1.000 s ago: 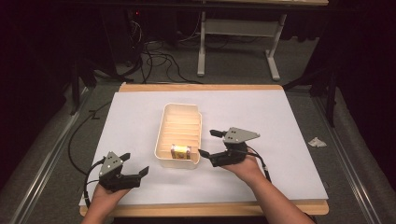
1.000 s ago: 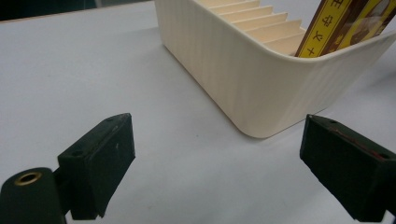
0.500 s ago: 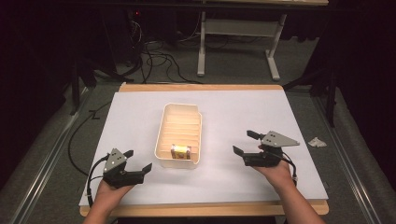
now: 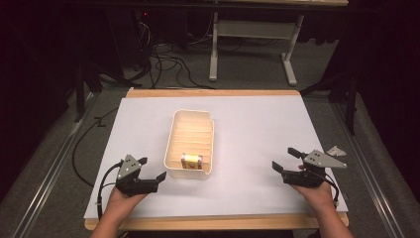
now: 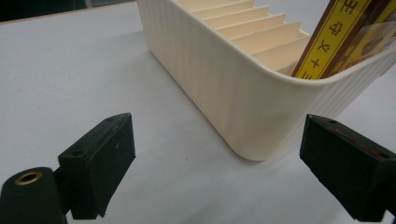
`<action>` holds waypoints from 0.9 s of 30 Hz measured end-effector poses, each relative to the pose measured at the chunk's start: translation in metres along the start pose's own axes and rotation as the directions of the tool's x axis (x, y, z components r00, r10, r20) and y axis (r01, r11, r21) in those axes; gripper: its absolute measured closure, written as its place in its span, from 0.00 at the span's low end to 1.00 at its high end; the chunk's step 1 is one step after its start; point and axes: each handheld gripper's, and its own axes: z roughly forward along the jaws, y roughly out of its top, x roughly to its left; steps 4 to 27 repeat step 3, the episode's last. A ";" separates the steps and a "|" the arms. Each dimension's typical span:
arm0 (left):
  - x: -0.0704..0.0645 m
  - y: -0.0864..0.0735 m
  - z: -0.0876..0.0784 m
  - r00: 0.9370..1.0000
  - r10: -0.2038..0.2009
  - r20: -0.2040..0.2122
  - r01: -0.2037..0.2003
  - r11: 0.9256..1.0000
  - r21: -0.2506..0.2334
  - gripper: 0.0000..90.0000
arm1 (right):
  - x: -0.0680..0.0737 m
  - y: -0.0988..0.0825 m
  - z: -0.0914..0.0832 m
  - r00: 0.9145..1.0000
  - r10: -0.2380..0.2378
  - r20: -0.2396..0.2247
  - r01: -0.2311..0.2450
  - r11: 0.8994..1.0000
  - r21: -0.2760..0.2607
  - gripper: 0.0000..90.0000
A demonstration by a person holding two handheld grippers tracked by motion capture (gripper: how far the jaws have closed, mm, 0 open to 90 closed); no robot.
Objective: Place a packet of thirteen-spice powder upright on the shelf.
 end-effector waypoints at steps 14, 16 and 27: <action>0.000 0.000 -0.004 1.000 0.008 -0.005 -0.008 1.000 -0.001 0.12 | 0.001 0.001 0.004 1.000 -0.013 -0.004 0.013 1.000 0.005 0.21; 0.000 0.000 -0.004 1.000 0.008 -0.005 -0.008 1.000 -0.001 0.12 | 0.001 0.001 0.004 1.000 -0.013 -0.004 0.013 1.000 0.005 0.21; 0.000 0.000 -0.004 1.000 0.008 -0.005 -0.008 1.000 -0.001 0.12 | 0.001 0.001 0.004 1.000 -0.013 -0.004 0.013 1.000 0.005 0.21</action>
